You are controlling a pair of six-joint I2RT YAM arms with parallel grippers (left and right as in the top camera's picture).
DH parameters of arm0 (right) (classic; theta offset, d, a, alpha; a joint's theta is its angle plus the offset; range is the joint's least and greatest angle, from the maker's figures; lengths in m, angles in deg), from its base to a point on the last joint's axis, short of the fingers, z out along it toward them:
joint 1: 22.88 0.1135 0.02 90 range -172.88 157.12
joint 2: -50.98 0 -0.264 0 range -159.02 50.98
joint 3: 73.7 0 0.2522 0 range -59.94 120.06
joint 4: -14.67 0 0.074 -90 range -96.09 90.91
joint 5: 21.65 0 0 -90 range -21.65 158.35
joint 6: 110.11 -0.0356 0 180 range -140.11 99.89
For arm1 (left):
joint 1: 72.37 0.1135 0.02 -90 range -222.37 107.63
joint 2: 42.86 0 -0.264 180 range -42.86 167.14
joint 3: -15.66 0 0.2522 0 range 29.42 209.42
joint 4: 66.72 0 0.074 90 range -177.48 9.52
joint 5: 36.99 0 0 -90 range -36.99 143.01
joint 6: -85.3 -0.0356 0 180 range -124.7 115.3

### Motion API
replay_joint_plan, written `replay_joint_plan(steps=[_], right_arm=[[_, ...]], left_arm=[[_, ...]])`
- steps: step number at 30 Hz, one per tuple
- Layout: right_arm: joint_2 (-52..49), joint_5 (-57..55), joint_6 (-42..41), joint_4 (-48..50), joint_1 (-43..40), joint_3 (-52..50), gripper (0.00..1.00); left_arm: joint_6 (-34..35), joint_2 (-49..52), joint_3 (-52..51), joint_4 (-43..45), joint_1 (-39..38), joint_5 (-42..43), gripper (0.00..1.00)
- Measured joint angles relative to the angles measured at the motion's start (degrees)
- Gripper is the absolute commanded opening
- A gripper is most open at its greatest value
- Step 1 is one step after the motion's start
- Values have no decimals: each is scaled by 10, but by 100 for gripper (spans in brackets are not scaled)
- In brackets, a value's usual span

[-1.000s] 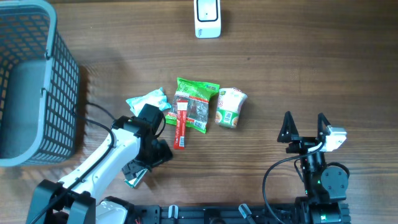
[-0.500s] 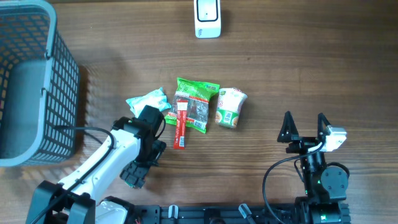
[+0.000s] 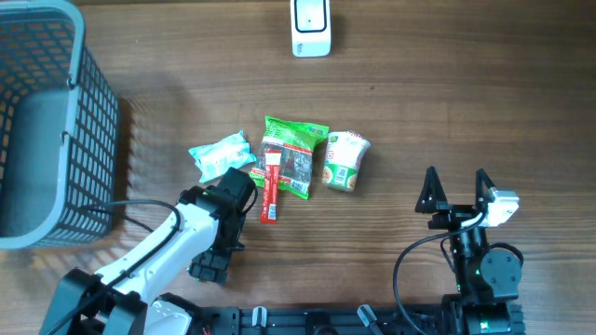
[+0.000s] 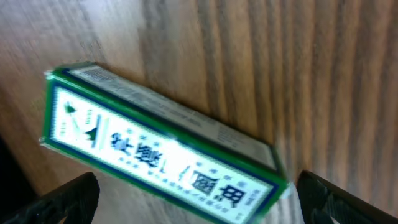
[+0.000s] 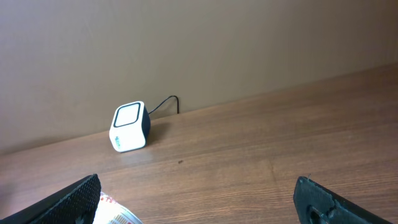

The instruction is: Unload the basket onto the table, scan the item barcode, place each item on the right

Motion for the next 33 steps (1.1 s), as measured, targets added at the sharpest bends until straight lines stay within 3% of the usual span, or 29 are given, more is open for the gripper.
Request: replay_joint_plan(steps=[4,9,15,21,27,33], right_arm=[[0,0,0,0,0,0,100],[0,0,0,0,0,0,100],[0,0,0,0,0,0,100],[0,0,0,0,0,0,100],[0,0,0,0,0,0,100],[0,0,0,0,0,0,100]], left_arm=[[9,-1,-4,27,10,-30,97],[3,-1,-7,63,34,-89,88],[-56,2,-9,146,41,-121,81],[-88,20,-7,154,41,-133,69],[-198,48,0,228,41,-171,63],[-323,58,2,258,41,-169,66]])
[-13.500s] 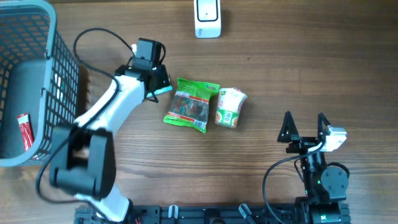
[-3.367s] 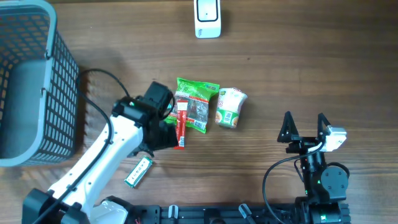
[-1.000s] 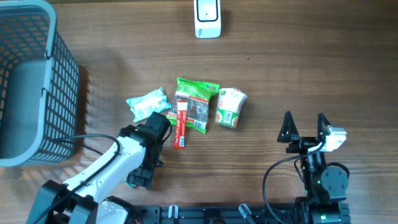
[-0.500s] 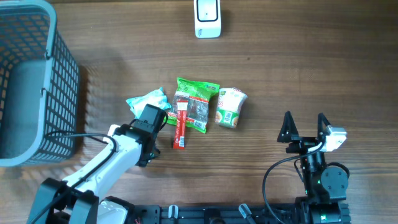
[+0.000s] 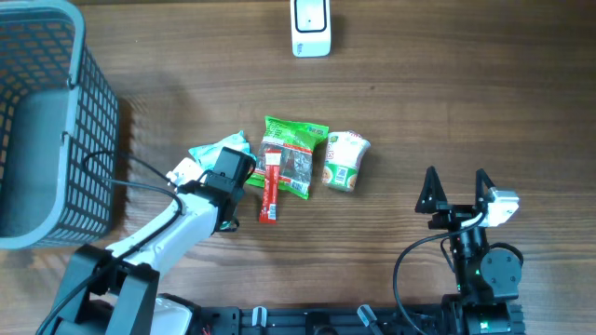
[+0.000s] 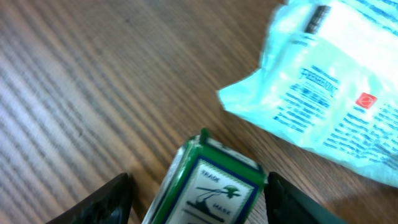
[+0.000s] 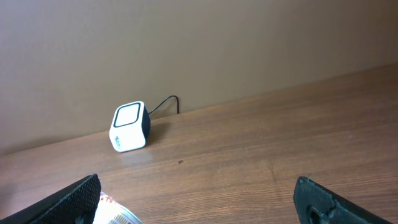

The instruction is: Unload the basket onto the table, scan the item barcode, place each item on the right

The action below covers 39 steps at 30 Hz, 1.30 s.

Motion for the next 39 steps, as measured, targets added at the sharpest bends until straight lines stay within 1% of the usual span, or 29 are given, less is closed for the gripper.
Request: replay_joint_plan(steps=[1,4,7,9,13,15,21,23,25,30,34,39], right_arm=[[0,0,0,0,0,0,100],[0,0,0,0,0,0,100],[0,0,0,0,0,0,100],[0,0,0,0,0,0,100],[0,0,0,0,0,0,100],[0,0,0,0,0,0,100],[0,0,0,0,0,0,100],[0,0,0,0,0,0,100],[0,0,0,0,0,0,100],[0,0,0,0,0,0,100],[0,0,0,0,0,0,100],[0,25,-15,-1,0,0,100]], left_arm=[[-23,2,1,1,0,2,67],[-75,6,6,0,0,8,76],[-124,14,20,-4,0,20,91],[-153,18,43,-28,0,24,100],[-185,19,129,-128,0,12,100],[-197,19,197,-179,0,2,100],[-238,6,348,-247,23,-1,100],[-253,0,381,-252,37,11,100],[-279,-5,424,-254,66,52,100],[-336,-9,490,-255,133,140,100],[-356,-9,523,-251,178,172,100],[-364,-10,528,-261,215,184,100]])
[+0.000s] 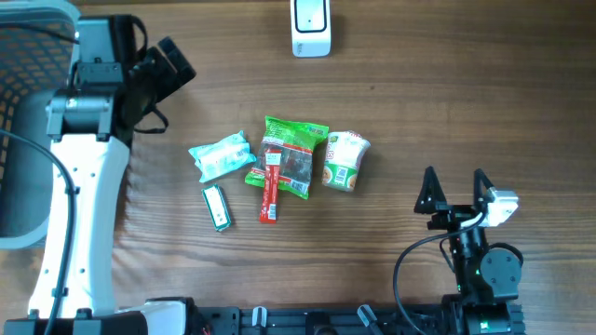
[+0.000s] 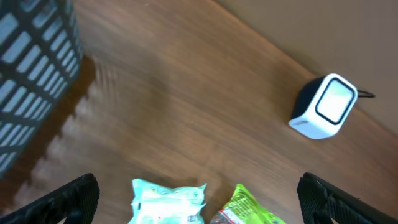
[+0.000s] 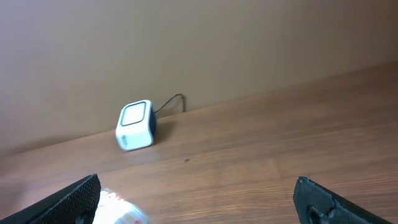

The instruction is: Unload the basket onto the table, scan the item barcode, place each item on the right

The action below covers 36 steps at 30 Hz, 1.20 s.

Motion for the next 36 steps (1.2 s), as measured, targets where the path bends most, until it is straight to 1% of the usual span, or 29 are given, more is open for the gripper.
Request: replay_joint_plan(steps=[2,4,7,10,12,13,15,16,17,18,20,23,24,26,30,36], right_arm=[[0,20,-5,-11,0,1,100],[-7,30,-7,-50,0,9,100],[-47,39,-7,-97,0,43,100],[-120,52,-10,-148,0,131,100],[-184,67,-11,-197,0,221,100],[-228,76,-11,-258,0,288,100],[-303,89,-8,-343,0,397,100],[-368,97,-1,-434,0,495,100],[-417,103,6,-492,0,564,100],[-451,106,10,-523,0,606,100],[-529,116,8,-614,0,705,100],[-626,143,-2,-656,0,807,99],[-655,156,-2,-661,0,828,95],[-701,189,-6,-662,0,839,94],[-769,224,-10,-668,3,838,99],[-894,243,-12,-652,42,809,100]], left_arm=[[0,0,0,-2,3,2,100],[-2,0,0,-2,3,3,100],[-4,0,0,-3,3,6,100],[-4,0,0,-3,3,9,100],[-4,0,0,-3,3,9,100],[-4,0,0,-3,3,10,100],[-4,0,0,-3,3,10,100],[-4,0,0,-2,3,10,100],[-4,0,1,-3,3,11,100],[-4,0,1,-3,3,10,100],[-4,0,1,-3,3,11,100],[-4,0,1,-3,3,12,100],[-4,0,1,-3,3,12,100],[-4,0,1,-3,3,12,100],[-4,0,1,-3,3,12,100],[-4,0,1,-3,3,12,100]])
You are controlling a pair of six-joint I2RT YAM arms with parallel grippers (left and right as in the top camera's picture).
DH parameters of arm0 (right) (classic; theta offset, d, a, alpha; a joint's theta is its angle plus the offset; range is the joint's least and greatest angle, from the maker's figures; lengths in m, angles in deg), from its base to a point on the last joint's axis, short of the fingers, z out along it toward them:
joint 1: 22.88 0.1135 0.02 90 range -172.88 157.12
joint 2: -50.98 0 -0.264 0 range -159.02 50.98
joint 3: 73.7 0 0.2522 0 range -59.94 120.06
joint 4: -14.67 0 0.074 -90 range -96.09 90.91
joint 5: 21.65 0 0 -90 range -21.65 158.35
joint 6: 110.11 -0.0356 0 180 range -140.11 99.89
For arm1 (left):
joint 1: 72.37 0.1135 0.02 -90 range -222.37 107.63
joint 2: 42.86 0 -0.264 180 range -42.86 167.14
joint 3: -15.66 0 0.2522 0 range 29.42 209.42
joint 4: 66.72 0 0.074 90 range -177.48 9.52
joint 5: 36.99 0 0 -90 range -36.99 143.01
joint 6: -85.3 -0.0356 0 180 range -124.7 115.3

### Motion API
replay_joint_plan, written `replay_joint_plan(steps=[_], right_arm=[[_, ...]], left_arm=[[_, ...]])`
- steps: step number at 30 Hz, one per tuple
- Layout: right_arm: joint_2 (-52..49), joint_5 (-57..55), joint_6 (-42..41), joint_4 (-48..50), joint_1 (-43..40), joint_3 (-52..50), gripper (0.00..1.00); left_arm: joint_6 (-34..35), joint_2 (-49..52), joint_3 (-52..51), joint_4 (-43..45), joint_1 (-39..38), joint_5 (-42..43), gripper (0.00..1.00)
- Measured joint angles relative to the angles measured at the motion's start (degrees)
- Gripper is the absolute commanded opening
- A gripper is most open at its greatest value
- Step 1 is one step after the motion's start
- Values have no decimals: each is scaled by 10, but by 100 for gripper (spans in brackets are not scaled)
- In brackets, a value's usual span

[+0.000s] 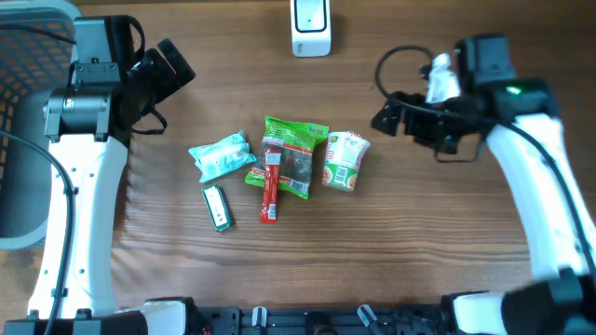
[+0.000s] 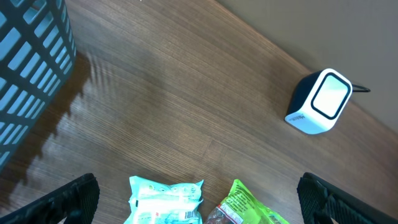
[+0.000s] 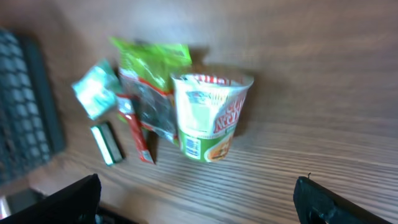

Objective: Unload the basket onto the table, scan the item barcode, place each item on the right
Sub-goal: 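Reach the right gripper to the noodle cup and grasp it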

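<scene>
The white barcode scanner [image 1: 311, 28] stands at the table's back edge and also shows in the left wrist view [image 2: 320, 102]. In the middle lie a pale teal packet [image 1: 221, 155], a green bag [image 1: 293, 154], a red stick pack [image 1: 270, 186], a cup of noodles [image 1: 345, 160] on its side, and a small green box [image 1: 217, 207]. My left gripper [image 1: 172, 70] hangs open and empty at the back left. Just right of the cup [image 3: 211, 118], my right gripper [image 1: 396, 126] is open and holds nothing.
A grey mesh basket [image 1: 23, 200] fills the left edge of the table, and its wall shows in the left wrist view [image 2: 25, 68]. The scanner's cable runs off the back. Bare wood lies along the front and on the right side.
My right arm has moved from its low pose at the front right to a spot over the table right of the noodle cup, its camera now looking down on the items. The left arm has not moved.
My left gripper was low over the small green box, its jaws wide apart. Then it stood with the box between its jaws, next to the teal packet. After that it was up at the back left, the box lying free on the table. Now the right arm is beside the cup.
</scene>
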Motion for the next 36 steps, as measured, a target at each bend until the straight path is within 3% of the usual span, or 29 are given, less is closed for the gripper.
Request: replay_joint_plan(steps=[8,15,36], right_arm=[[-78,-61,-59,61,78,-26,100],[-82,-121,-124,209,134,-106,100],[-82,-137,-152,270,135,-160,100]], left_arm=[[0,0,0,0,0,0,100],[0,0,0,0,0,0,100],[0,0,0,0,0,0,100]])
